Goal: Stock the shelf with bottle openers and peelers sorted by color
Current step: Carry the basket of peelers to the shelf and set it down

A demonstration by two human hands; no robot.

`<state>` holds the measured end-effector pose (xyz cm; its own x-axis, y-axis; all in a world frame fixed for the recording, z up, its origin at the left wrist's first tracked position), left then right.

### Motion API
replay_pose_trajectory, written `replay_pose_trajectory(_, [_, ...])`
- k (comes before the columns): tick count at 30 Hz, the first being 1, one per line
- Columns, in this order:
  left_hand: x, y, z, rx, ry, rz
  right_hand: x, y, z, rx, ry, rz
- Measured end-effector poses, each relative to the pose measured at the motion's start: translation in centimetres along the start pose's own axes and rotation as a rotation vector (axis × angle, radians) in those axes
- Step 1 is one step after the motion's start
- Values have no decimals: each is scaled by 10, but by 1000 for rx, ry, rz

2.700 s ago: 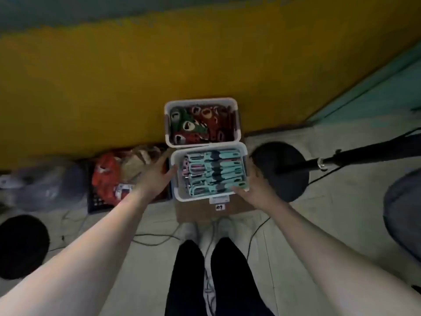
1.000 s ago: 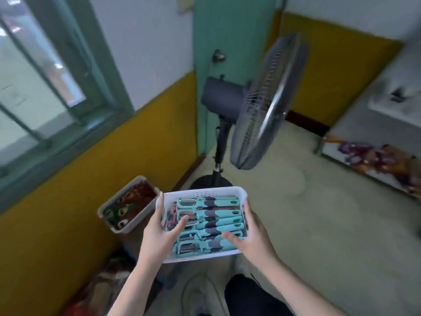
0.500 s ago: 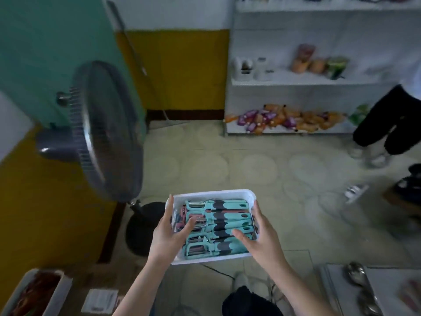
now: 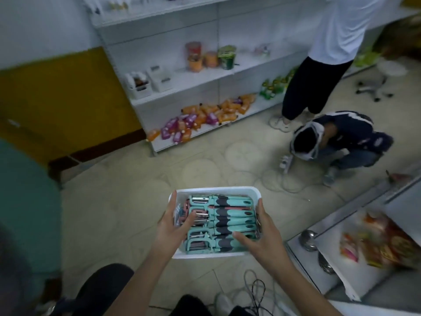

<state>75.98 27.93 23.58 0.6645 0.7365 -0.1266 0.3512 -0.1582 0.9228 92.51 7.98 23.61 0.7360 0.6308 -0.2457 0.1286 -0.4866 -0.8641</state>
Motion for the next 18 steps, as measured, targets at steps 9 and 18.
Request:
replay_pose_trajectory(9, [149, 21, 53, -38, -163, 56, 98, 2, -31, 4, 186, 123])
replay_pose_trajectory(18, [359, 74, 39, 28, -278, 200, 277, -67, -35, 36, 320, 144])
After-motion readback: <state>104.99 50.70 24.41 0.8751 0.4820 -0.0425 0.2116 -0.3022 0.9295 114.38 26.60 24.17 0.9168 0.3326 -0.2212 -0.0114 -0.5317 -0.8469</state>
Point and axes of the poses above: each hand's wrist, its own x-axis towards the middle knuckle, its own z-axis out of the palm, y = z × x, the point moved 6 cm from there along x, towards the middle knuckle, and after that the axes turned 10 degrees about z, right-handed, at the moved point
